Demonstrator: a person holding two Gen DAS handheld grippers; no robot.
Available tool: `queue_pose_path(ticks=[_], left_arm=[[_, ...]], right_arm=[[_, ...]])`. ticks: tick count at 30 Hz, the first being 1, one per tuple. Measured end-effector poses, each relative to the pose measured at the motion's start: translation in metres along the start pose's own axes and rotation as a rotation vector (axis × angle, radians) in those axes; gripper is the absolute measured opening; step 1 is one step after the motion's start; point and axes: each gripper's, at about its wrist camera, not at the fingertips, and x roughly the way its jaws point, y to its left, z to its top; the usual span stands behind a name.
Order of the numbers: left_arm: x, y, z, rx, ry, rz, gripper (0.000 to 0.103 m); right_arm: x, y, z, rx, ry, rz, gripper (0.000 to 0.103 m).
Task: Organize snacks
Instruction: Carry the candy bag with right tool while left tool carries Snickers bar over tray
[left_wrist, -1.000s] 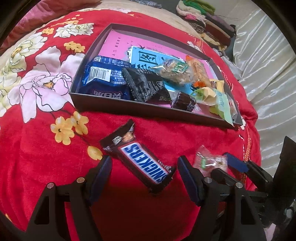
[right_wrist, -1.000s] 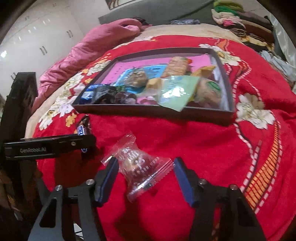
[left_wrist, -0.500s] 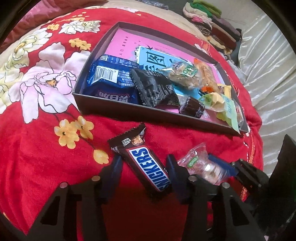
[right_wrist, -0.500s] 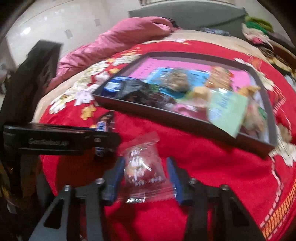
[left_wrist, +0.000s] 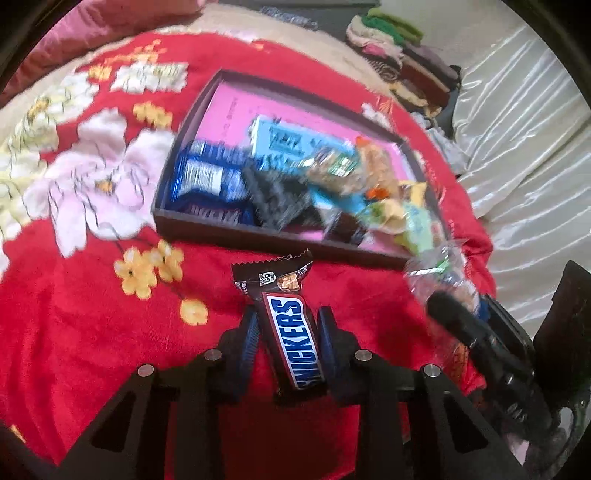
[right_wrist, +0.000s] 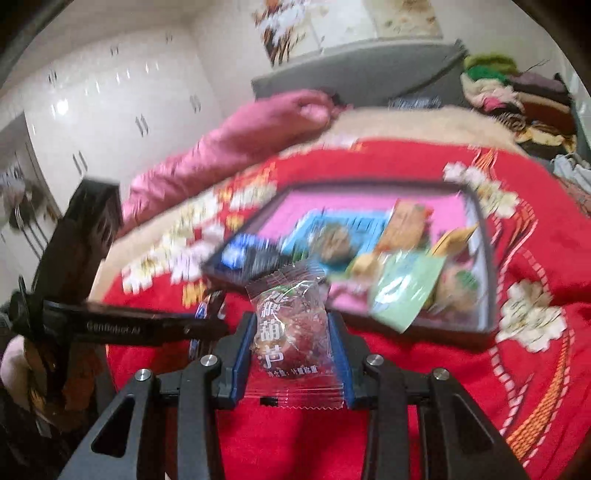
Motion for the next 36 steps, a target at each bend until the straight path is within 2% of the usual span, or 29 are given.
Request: queue_pose_path(ticks=[4, 15, 25, 36], left_arm=[[-0.015, -0.013, 0.011, 0.042, -0.06, 0.001, 0.033], [-0.029, -0.041, 0.041, 0.095, -0.135, -0.017, 0.033], [-0.018, -0.052, 0.053, 0.117, -0.135, -0.006, 0.033], [0.004, -0.054, 0.06, 0.133, -0.115, 0.029, 0.029]], right_arm=[[-0.013, -0.013, 0.011, 0.038, -0.078, -0.01, 0.039], [-0.02, -0.036, 0.025, 0.083, -0.144, -0.053, 0.039], [-0.018, -0.045, 0.037, 0.086, -0.183, -0.064, 0.039], [-0.006, -0.051, 0.045, 0.091, -0.18, -0.07, 0.039]])
